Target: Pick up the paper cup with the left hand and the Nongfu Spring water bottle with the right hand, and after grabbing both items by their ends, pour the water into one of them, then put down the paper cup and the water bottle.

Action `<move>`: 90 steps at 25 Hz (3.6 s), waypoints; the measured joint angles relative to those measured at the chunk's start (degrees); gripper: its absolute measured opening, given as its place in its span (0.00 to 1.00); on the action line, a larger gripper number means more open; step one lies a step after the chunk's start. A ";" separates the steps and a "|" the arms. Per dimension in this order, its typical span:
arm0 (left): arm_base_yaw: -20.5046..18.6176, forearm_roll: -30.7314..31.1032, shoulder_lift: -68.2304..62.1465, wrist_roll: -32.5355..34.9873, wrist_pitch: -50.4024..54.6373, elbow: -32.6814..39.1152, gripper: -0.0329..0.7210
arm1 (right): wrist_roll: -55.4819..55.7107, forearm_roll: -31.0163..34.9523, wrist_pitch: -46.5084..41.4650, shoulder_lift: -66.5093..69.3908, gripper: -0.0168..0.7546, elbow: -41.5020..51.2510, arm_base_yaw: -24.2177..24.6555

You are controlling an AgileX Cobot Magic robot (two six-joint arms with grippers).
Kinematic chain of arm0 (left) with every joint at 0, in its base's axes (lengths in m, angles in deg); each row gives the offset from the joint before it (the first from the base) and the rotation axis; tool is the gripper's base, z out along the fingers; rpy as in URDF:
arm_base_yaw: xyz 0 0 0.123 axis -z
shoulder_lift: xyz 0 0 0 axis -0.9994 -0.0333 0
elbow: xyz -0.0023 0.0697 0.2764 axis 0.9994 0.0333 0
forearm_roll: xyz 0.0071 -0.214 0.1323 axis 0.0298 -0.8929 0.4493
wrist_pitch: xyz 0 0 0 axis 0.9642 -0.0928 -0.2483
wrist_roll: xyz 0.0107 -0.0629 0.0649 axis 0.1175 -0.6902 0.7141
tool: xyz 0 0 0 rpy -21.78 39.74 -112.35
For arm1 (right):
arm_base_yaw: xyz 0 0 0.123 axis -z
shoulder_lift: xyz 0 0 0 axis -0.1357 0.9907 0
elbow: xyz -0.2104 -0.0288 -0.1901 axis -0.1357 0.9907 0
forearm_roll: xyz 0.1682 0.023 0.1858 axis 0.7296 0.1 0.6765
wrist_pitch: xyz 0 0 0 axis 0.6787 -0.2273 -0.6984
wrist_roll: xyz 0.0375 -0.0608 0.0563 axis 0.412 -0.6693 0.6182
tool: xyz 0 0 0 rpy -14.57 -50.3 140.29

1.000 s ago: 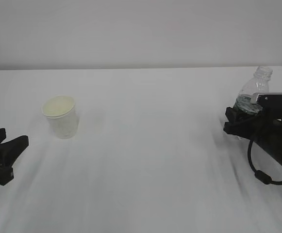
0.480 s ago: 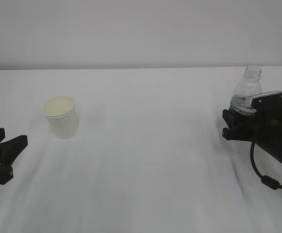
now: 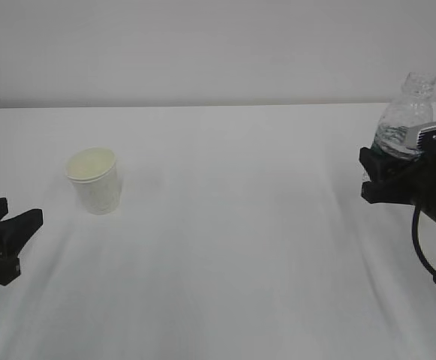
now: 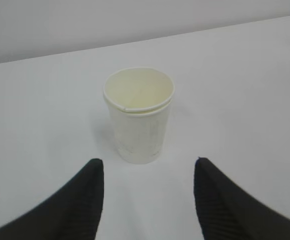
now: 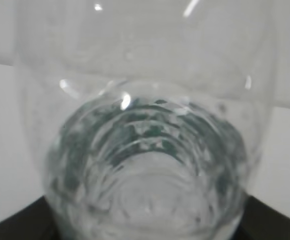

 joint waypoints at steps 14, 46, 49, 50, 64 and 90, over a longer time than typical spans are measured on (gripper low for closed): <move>0.00 0.78 0.00 0.00 -0.09 0.00 0.60 | 1.59 0.10 -10.96 -18.72 0.57 8.51 0.00; 0.00 2.70 -7.47 -3.67 -0.09 -6.79 0.94 | 3.54 -1.90 -19.54 -32.55 0.57 14.31 0.00; 0.00 3.78 -10.71 -3.88 -0.09 -9.78 0.94 | 3.54 -1.90 -19.54 -32.55 0.57 14.31 0.00; 0.00 4.15 -11.80 -4.14 -0.20 -10.67 0.95 | 3.54 -1.90 -19.54 -32.55 0.57 14.31 0.00; 0.00 6.28 -24.08 -5.85 -0.13 -18.61 0.95 | 3.44 -1.97 -19.54 -32.63 0.57 14.31 0.00; 0.00 7.35 -33.94 -6.91 -0.22 -32.91 0.95 | 0.35 -0.55 -18.14 -32.63 0.57 14.31 0.00</move>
